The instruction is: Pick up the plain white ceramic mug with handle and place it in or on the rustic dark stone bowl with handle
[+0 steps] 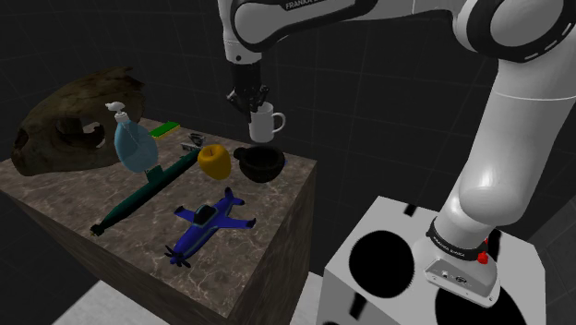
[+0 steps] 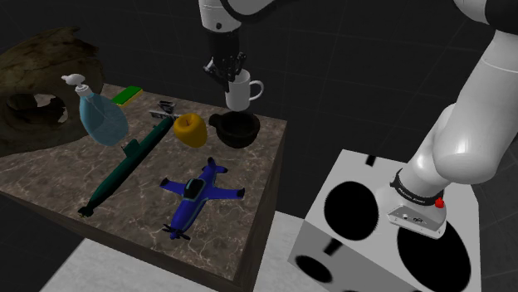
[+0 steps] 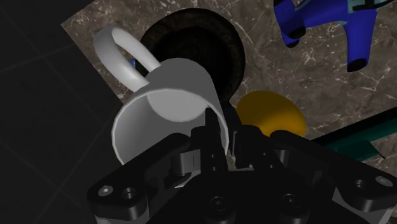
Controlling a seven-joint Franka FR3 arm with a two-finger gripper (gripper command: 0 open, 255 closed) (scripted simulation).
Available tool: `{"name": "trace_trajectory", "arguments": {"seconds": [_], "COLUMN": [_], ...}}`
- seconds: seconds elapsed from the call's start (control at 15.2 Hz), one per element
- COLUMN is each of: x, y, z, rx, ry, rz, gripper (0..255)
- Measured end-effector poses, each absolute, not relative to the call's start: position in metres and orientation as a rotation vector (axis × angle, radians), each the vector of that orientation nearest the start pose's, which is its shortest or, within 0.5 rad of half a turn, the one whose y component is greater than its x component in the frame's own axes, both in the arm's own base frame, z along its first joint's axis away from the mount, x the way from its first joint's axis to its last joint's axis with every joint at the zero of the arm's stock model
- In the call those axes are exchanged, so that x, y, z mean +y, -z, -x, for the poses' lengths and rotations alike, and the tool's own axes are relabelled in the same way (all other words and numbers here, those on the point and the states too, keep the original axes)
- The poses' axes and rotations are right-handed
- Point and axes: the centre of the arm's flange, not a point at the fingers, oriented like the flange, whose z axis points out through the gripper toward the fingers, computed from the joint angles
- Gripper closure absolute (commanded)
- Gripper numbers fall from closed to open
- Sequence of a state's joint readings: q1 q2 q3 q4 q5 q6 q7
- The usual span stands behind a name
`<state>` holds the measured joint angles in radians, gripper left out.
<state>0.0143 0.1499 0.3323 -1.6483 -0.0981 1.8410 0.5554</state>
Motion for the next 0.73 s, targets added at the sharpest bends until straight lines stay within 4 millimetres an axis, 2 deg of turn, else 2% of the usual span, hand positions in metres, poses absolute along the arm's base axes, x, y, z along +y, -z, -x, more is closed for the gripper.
{"name": "trace_trajectory", "arguments": {"seconds": [0.73], "x": [0.191], "y": [-0.470], "z": [-0.582], "rx": [0.299], "ry": [0.105], "rz": [3.145], "gripper": [255]}}
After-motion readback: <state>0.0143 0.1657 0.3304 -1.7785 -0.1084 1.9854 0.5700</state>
